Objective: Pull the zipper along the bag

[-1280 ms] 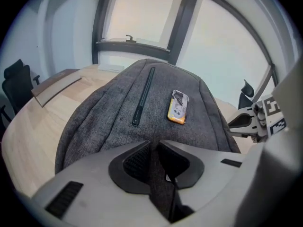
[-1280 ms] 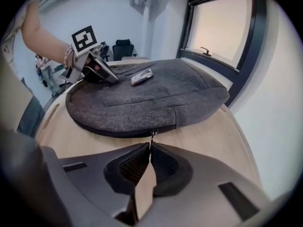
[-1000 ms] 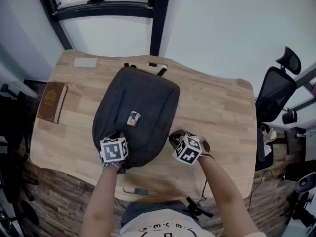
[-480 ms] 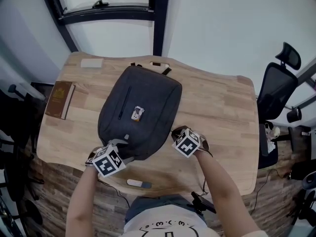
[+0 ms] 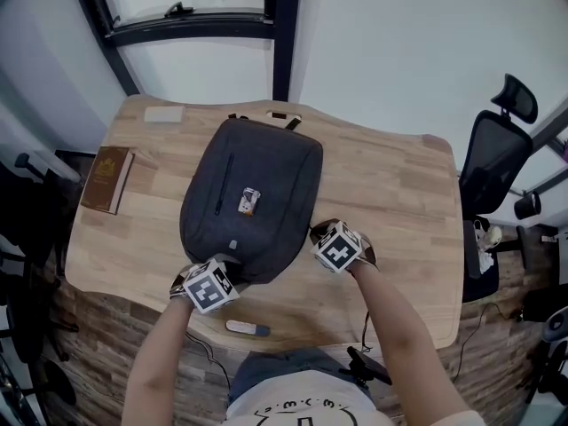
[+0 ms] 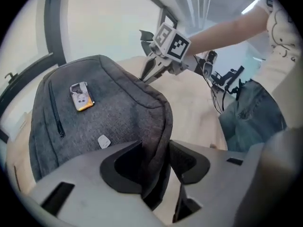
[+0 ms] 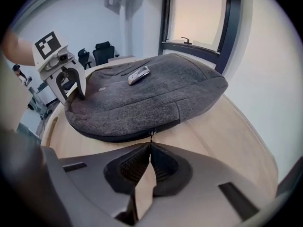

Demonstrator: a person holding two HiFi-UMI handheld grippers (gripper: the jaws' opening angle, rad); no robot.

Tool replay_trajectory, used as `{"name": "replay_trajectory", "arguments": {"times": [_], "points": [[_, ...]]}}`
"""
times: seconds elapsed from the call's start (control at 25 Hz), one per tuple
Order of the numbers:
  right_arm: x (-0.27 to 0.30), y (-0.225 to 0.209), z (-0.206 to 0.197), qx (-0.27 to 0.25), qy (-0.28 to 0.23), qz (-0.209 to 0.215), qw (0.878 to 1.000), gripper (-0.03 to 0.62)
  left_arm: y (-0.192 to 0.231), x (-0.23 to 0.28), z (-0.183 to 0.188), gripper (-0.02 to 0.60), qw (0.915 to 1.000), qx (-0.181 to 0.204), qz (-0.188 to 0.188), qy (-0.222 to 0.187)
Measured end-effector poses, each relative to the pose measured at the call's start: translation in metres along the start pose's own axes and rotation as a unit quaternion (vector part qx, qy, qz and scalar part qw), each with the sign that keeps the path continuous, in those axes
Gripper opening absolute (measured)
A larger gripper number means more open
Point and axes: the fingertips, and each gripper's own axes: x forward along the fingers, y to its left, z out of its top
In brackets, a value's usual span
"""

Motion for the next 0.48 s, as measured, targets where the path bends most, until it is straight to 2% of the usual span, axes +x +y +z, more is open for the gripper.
{"name": "replay_trajectory", "arguments": {"times": [0.12, 0.28, 0.36, 0.48], "points": [[-0.006, -0.009, -0.008, 0.018, 0.000, 0.002, 1.000, 0.061, 0.004, 0.010, 0.018, 0.154, 0.9978, -0.058, 0.021, -0.026], [-0.010, 0.007, -0.025, -0.032, 0.025, 0.031, 0.999, 0.063, 0.007, 0.020, 0.034, 0.144, 0.9898, -0.133, 0.032, -0.039], [-0.014, 0.016, -0.032, -0.043, 0.029, 0.041, 0.998, 0.064, 0.007, 0.024, 0.042, 0.143, 0.9859, -0.159, 0.033, -0.043], [-0.022, 0.021, -0.038, -0.028, 0.022, 0.046, 0.998, 0.066, 0.007, 0.033, 0.057, 0.143, 0.9814, -0.182, 0.037, -0.048]]}}
